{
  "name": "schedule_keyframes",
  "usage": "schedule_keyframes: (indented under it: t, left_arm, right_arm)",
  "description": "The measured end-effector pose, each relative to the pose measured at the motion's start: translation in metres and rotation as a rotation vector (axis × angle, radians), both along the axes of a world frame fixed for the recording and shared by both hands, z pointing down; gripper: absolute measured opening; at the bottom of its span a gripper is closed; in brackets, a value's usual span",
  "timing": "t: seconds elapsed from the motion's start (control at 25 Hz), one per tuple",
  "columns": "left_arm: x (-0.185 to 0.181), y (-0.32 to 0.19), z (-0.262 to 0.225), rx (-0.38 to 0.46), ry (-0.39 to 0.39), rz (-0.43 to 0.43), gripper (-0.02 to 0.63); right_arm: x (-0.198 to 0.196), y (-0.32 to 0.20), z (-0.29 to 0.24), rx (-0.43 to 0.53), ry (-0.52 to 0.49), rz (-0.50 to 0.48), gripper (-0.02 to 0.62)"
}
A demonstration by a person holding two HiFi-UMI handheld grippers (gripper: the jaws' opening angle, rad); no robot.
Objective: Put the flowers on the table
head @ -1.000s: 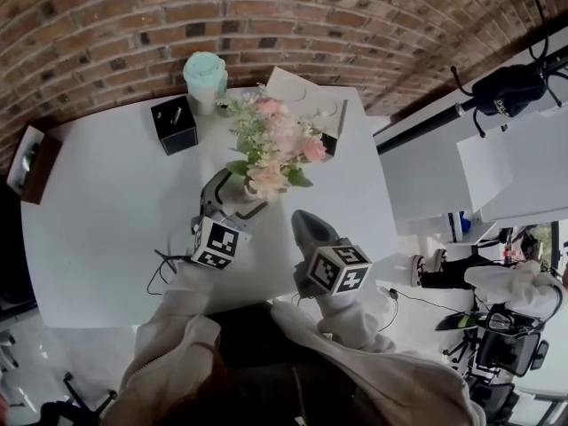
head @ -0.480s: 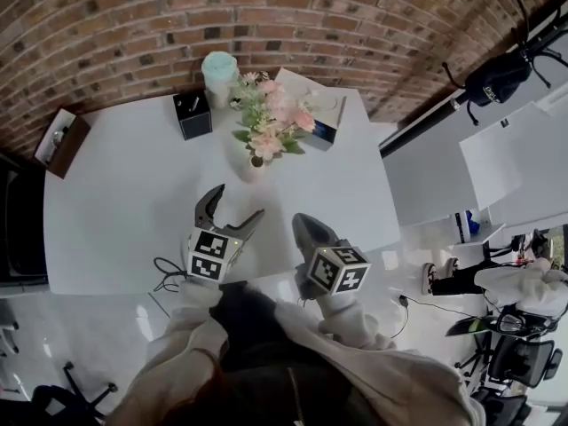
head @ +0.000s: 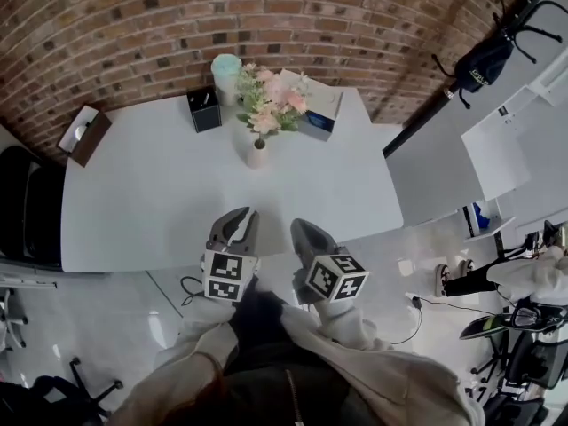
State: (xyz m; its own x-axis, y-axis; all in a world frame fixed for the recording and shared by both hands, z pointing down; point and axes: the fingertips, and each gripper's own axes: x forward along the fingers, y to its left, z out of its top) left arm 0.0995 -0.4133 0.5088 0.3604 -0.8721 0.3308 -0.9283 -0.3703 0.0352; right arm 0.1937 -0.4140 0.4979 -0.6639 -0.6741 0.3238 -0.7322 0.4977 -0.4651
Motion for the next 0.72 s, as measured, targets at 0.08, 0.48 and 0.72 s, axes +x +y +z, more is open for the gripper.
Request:
schedule_keyframes:
  t: [0.08,0.48,0.72]
  left_arm:
    - [0.011,0.015,-0.006,0.004,0.008,0.013,0.016]
    - [0.043,0.062,-0.009,-0.030,0.162,0.077,0.003]
    - [0.049,0.068,-0.008,-0.038,0.175,0.093,0.003]
  right_arm:
    - [0.001,0.015,-0.003,0.026,-0.034,-0.019,-0.002]
    - [0.008,0.064,0.011,0.018,-0.024,-0.034,-0.002]
    - [0.010,0.073,0.004,0.045,-0.004,-0.049,-0.002]
